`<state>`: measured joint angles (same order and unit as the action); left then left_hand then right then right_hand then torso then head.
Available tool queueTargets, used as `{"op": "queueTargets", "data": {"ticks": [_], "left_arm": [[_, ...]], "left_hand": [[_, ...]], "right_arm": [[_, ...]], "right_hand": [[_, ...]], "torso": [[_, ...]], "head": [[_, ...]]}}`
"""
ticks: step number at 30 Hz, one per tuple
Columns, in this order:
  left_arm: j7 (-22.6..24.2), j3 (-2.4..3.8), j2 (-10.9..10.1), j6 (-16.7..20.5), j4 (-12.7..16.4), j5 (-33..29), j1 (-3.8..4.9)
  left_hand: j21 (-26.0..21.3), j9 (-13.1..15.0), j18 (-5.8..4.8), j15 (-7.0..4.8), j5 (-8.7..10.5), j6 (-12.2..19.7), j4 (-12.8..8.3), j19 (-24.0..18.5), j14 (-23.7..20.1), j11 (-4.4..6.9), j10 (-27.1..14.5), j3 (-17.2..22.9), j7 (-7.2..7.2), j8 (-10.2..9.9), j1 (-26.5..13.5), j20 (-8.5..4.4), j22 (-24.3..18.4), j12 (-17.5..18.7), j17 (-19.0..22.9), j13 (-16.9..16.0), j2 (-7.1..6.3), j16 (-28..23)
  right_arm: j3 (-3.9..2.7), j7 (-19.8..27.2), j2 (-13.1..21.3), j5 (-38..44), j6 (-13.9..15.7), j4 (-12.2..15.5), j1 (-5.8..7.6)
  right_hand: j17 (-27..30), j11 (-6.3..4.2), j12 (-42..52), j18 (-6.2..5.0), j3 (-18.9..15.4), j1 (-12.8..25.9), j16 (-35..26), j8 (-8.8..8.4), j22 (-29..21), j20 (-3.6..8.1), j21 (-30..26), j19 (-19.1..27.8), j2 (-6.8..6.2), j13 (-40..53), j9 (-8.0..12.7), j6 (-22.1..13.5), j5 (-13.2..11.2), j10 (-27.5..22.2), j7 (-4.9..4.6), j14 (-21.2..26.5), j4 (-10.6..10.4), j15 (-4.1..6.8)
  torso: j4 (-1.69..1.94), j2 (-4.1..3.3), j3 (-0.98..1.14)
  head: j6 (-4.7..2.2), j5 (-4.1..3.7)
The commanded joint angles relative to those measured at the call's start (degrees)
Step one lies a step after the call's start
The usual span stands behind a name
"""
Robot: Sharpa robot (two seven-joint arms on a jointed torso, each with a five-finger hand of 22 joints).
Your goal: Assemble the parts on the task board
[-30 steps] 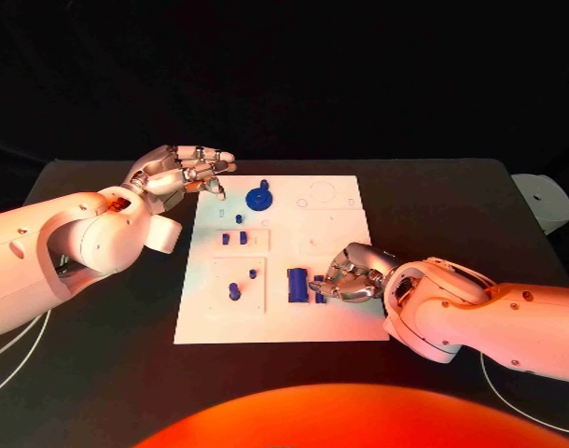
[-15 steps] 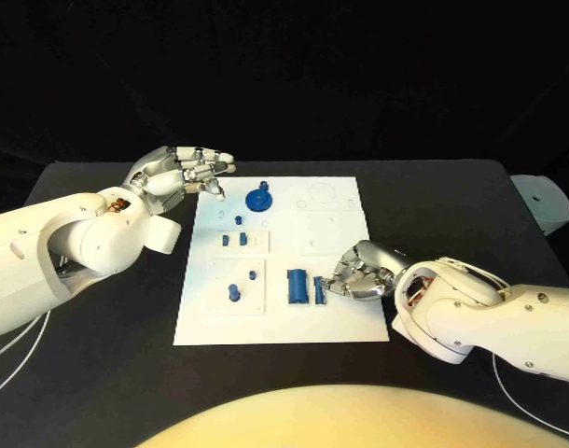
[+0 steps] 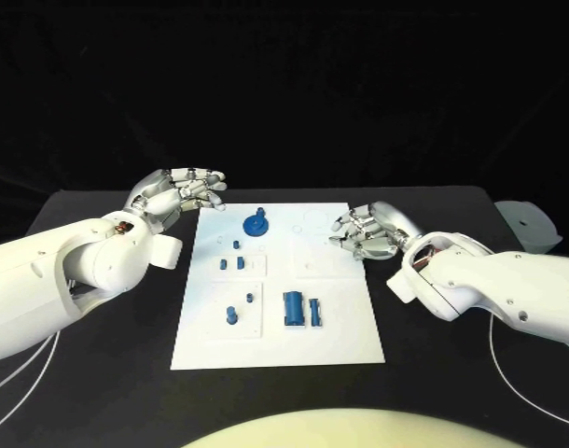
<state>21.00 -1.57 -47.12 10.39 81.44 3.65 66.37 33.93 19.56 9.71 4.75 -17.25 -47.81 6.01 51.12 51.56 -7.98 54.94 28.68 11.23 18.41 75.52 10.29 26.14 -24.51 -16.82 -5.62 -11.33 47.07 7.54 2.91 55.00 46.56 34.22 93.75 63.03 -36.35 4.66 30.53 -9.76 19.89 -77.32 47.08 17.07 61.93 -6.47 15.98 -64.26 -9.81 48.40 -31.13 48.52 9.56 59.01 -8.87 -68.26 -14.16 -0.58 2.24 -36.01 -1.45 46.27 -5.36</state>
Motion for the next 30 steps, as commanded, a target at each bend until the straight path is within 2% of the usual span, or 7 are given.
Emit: {"op": "queueTargets", "data": {"ticks": [1,19,20,21,27,28,30], "left_arm": [[4.37,0.05,1.13,2.28,-1.87,-4.21,-0.33],[7.29,0.13,8.50,4.29,-14.44,-7.93,-3.34],[5.14,0.05,7.97,3.60,-13.89,-6.56,-3.24],[5.15,0.06,7.95,3.72,-13.81,-6.55,-3.25],[5.58,0.24,7.30,7.24,-11.19,-6.21,-3.60],[5.69,0.29,7.12,8.19,-10.48,-6.12,-3.69],[6.05,0.43,6.59,11.10,-8.31,-5.84,-3.98]], "left_hand": [[-7.98,0.31,0.73,0.79,0.35,0.15,1.45,-0.62,-0.18,-0.06,2.49,0.14,-0.15,0.72,0.09,1.45,-5.53,3.31,2.72,1.58,-0.66,-8.52],[-29.47,-3.76,0.61,4.96,0.17,2.31,3.21,-1.05,-5.71,-2.47,0.20,-2.85,-1.03,-2.48,3.01,6.24,-21.56,20.08,8.35,1.94,0.00,-31.29],[-33.93,-19.56,-9.71,-4.75,17.25,47.81,-6.01,-51.12,-51.56,7.98,-54.94,-28.68,-11.23,-18.41,-20.98,-10.29,-26.14,24.51,16.82,5.62,11.33,-47.07],[-33.93,-19.56,-9.71,-4.75,17.25,47.81,-6.01,-51.12,-51.56,7.98,-54.94,-28.68,-11.23,-18.41,-21.38,-10.29,-26.14,24.51,16.82,5.62,11.33,-47.07],[-33.93,-19.56,-9.71,-4.75,17.25,47.81,-6.01,-51.12,-51.56,7.98,-54.94,-28.68,-11.23,-18.41,-33.04,-10.29,-26.14,24.51,16.82,5.62,11.33,-47.07],[-33.93,-19.56,-9.71,-4.75,17.25,47.81,-6.01,-51.12,-51.56,7.98,-54.94,-28.68,-11.23,-18.41,-34.71,-10.29,-26.14,24.51,16.82,5.62,11.33,-47.07],[-33.93,-19.56,-9.71,-4.75,17.25,47.81,-6.01,-51.12,-51.56,7.98,-54.94,-28.68,-11.23,-18.41,-75.52,-10.29,-26.14,24.51,16.82,5.62,11.33,-47.07]], "right_arm": [[-0.18,14.55,-2.04,-18.26,-4.24,-4.80,0.58],[-1.77,23.52,-16.86,-35.53,-17.27,-29.28,1.24],[-1.75,20.35,-16.40,-32.34,-12.84,-28.56,1.36],[-1.77,20.38,-16.37,-32.40,-12.73,-28.44,1.34],[-2.60,21.31,-15.50,-34.43,-9.49,-24.92,0.74],[-2.82,21.56,-15.27,-34.97,-8.63,-23.97,0.58],[-3.50,22.33,-14.55,-36.65,-5.95,-21.05,0.08]], "right_hand": [[4.30,0.61,-8.41,-0.42,2.42,-1.68,-9.60,-1.09,-5.72,-1.76,-6.03,3.23,-0.85,-10.09,1.25,0.29,-1.26,-0.20,-1.13,3.54,-0.24,-1.57],[19.47,3.69,-26.57,-0.75,5.30,0.72,-35.52,-7.94,-34.45,-6.05,-12.45,6.76,1.32,-42.48,7.93,3.36,-2.11,4.60,-2.20,7.31,3.42,-5.65],[36.35,-4.66,-30.53,9.76,-19.89,23.44,-47.08,-17.07,-61.93,6.47,-15.98,23.87,9.81,-48.40,31.13,-48.52,-9.56,-14.79,8.87,25.71,14.16,0.58],[36.35,-4.66,-30.53,9.76,-19.89,24.05,-47.08,-17.07,-61.93,6.47,-15.98,64.26,9.81,-48.40,31.13,-48.52,-9.56,-15.09,8.87,26.17,14.16,0.58],[36.35,-4.66,-30.53,9.76,-19.89,35.66,-47.08,-17.07,-61.93,6.47,-15.98,64.26,9.81,-48.40,31.13,-48.52,-9.56,-59.01,8.87,68.26,14.16,0.58],[36.35,-4.66,-30.53,9.76,-19.89,77.32,-47.08,-17.07,-61.93,6.47,-15.98,64.26,9.81,-48.40,31.13,-48.52,-9.56,-59.01,8.87,68.26,14.16,0.58],[36.35,-4.66,-30.53,9.76,-19.89,77.32,-47.08,-17.07,-61.93,6.47,-15.98,64.26,9.81,-48.40,31.13,-48.52,-9.56,-59.01,8.87,68.26,14.16,0.58]], "torso": [[-0.24,1.76,-0.39],[0.22,4.67,0.10],[-0.01,4.20,-0.15],[-0.03,4.21,-0.13],[-0.70,4.40,0.35],[-0.88,4.45,0.48],[-1.40,4.59,0.85]], "head": [[-2.15,0.30],[-6.30,1.77],[-6.02,1.58],[-6.08,1.61],[-7.84,2.75],[-8.31,3.05],[-9.67,3.93]]}}
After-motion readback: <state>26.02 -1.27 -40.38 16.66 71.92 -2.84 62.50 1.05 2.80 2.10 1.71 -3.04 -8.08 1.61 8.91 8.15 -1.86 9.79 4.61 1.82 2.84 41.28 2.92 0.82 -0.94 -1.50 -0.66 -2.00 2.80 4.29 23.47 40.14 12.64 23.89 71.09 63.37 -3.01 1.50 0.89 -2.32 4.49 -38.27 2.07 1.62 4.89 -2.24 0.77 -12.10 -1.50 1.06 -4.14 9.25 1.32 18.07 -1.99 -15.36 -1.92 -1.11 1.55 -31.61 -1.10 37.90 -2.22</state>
